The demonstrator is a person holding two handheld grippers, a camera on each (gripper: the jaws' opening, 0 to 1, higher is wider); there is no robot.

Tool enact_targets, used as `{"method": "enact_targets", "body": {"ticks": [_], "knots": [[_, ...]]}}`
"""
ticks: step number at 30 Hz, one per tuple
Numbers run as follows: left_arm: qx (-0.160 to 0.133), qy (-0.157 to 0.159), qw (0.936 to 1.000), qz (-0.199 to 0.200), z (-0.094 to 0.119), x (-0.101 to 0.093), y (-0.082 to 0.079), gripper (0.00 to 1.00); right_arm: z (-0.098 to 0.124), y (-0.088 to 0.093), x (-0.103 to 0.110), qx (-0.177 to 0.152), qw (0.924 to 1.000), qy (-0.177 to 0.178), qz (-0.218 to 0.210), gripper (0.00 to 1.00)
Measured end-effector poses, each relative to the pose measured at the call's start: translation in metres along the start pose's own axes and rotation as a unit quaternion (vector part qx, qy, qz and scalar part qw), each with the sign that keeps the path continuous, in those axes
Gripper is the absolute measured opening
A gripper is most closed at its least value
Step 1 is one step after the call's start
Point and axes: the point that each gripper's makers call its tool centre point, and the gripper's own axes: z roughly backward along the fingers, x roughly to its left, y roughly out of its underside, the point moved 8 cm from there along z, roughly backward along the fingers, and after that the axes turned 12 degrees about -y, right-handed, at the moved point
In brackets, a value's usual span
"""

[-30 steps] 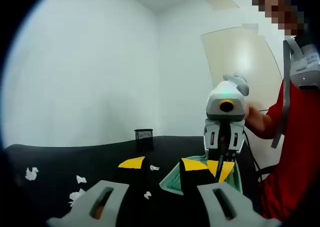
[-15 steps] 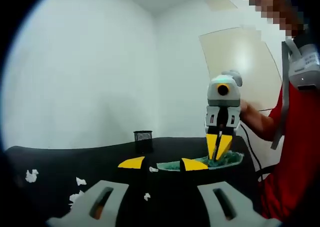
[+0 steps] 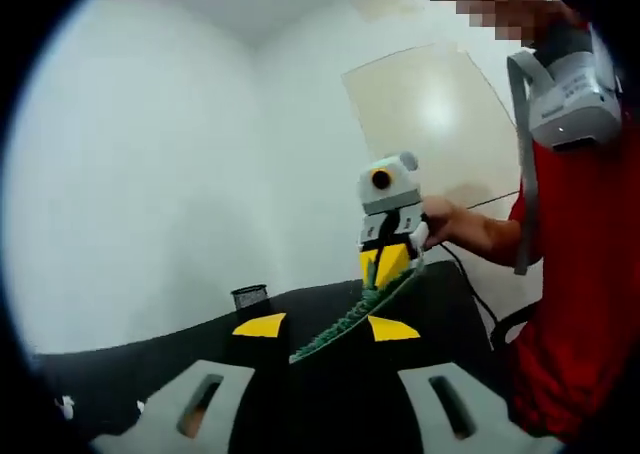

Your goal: Pick up the broom and sweep the trash on the tabletop into the dustpan.

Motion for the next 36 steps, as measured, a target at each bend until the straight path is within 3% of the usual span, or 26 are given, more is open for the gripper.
{"method": "enact_targets", "body": {"ticks": [6, 10, 16, 21, 29, 36], "knots": [[0.003, 0.024, 0.9976, -0.065, -0.008, -0.015, -0.015, 0.26, 0.006, -0.002, 0.001, -0.015, 0.9999, -0.003, 0.004, 0.04], [0.022, 0.040, 0.9931, -0.108, -0.018, -0.023, -0.018, 0.24, 0.010, -0.002, -0.001, -0.028, 0.9996, -0.004, 0.000, 0.04], [0.027, 0.053, 0.9890, -0.136, -0.026, -0.025, -0.018, 0.19, 0.012, 0.002, -0.002, -0.041, 0.9990, -0.012, -0.011, 0.04], [0.033, 0.082, 0.9794, -0.181, -0.029, -0.036, -0.021, 0.11, 0.016, 0.003, -0.004, -0.049, 0.9986, -0.012, -0.017, 0.04], [0.038, 0.081, 0.9572, -0.275, -0.033, -0.046, -0.026, 0.02, 0.021, 0.005, -0.006, -0.050, 0.9985, -0.010, -0.018, 0.03], [0.039, 0.095, 0.9506, -0.293, -0.033, -0.056, -0.024, 0.00, 0.025, 0.008, -0.007, -0.055, 0.9983, 0.011, -0.013, 0.03]]}}
